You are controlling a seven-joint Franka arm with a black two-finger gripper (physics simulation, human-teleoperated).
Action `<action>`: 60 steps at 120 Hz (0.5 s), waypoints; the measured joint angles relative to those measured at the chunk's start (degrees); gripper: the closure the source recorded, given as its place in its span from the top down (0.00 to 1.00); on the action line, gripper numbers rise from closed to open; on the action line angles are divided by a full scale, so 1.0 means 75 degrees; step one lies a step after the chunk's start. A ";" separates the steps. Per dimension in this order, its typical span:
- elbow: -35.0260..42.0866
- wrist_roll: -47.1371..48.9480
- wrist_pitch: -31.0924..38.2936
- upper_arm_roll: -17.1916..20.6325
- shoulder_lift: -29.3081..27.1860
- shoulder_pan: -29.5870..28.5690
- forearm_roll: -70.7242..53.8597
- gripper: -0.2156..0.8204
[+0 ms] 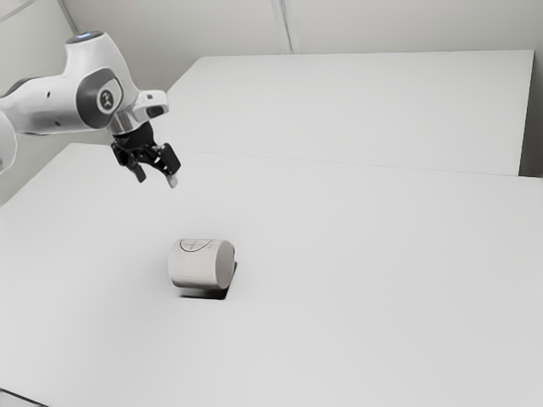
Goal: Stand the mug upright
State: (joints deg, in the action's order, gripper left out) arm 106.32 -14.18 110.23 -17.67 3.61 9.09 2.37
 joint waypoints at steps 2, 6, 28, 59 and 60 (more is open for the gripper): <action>0.0013 -0.0002 0.0006 -0.0001 -0.0002 0.0017 0.0002 0.79; 0.0066 -0.0006 0.0018 -0.0015 -0.0011 0.0060 0.0008 0.79; 0.0812 -0.0236 0.0127 -0.0048 0.0010 -0.0224 0.0896 0.79; 0.1636 -0.1127 -0.0162 -0.0121 0.0251 -0.1192 0.3593 0.79; 0.1639 -0.1158 -0.0181 -0.0130 0.0266 -0.1186 0.3670 0.79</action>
State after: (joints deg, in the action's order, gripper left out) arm 118.61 -22.87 108.87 -18.65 5.61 0.19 29.89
